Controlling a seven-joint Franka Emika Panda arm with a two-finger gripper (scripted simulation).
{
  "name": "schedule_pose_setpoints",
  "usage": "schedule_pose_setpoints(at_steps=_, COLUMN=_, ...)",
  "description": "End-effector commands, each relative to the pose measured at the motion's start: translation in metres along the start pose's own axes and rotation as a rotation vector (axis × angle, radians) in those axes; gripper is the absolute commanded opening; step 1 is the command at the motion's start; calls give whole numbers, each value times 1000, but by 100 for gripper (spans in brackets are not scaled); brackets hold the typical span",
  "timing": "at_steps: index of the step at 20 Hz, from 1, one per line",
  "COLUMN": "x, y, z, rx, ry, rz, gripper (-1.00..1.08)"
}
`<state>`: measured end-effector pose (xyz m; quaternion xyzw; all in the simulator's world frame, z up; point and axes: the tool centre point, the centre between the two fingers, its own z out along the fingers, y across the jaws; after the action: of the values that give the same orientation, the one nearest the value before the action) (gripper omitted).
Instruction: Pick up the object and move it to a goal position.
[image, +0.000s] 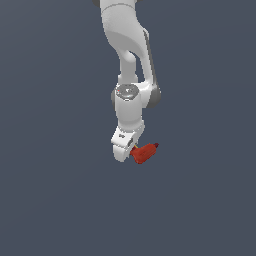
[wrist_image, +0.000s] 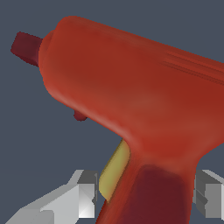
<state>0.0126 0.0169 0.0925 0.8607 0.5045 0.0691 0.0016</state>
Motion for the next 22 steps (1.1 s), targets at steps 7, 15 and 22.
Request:
schedule_pose_setpoints(at_steps=7, x=26, y=42, z=-73, rx=-3, ry=4, rz=-1, gripper=-100)
schedule_pose_setpoints(at_steps=15, x=46, y=78, z=-131, rx=-3, ry=3, rz=0, gripper=-100)
schedule_pose_setpoints(at_steps=22, x=56, y=96, z=-157, rx=-4, ry=2, rz=1, gripper=-100)
